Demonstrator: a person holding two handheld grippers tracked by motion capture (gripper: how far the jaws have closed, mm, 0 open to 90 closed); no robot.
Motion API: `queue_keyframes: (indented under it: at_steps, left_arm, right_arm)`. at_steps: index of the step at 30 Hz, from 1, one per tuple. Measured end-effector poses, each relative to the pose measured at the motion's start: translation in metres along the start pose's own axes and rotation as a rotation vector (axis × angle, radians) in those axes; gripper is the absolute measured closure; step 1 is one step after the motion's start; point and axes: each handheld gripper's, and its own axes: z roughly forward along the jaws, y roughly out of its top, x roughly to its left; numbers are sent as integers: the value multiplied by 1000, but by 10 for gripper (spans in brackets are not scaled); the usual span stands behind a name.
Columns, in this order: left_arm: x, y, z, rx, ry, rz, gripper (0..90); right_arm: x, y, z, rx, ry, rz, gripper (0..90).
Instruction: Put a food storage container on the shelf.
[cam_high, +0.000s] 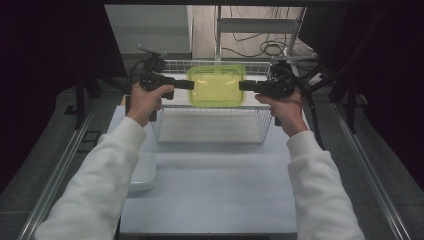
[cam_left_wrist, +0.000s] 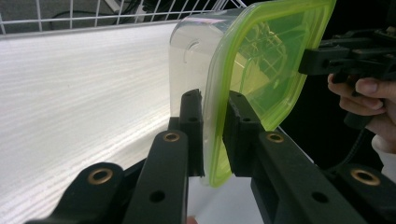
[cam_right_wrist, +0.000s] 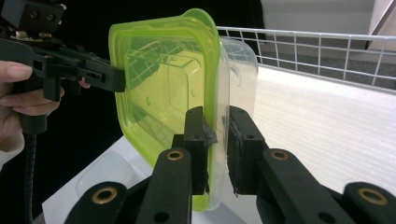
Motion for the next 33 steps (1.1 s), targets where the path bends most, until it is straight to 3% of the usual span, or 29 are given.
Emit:
queue_keyframes:
  at_steps: [3,9,15,17,21,22,23,24,27,28,29,30,33]
  left_arm:
    - [3,4,2,5,2,-14,791]
    - [10,15,9,39,26,-30,793]
    - [23,19,20,69,36,-75,795]
    - [31,18,25,90,32,-104,795]
    - [37,20,26,84,12,-146,795]
    - [40,22,29,77,-2,-186,794]
    - [40,22,29,77,-2,-186,794]
    - [42,23,31,75,0,-197,793]
    - [45,26,34,78,10,-217,788]
    - [46,27,35,77,10,-228,785]
    - [48,28,37,75,10,-245,785]
    - [52,28,40,65,5,-276,779]
    - [57,28,43,59,0,-303,770]
  right_arm:
    - [-3,1,2,-1,-1,12,787]
    - [-14,4,11,17,-1,84,789]
    - [-25,5,24,47,-12,152,789]
    - [-29,5,30,65,-17,169,788]
    - [-32,6,34,65,-13,194,786]
    - [-35,6,36,66,-16,208,782]
    - [-35,6,36,66,-16,208,782]
    - [-39,6,39,71,-21,243,774]
    - [-42,6,42,67,-23,268,767]
    - [-44,7,45,61,-31,296,762]
    - [-44,7,45,61,-31,296,762]
    - [-47,6,48,51,-38,333,755]
    - [-50,6,51,35,-46,369,748]
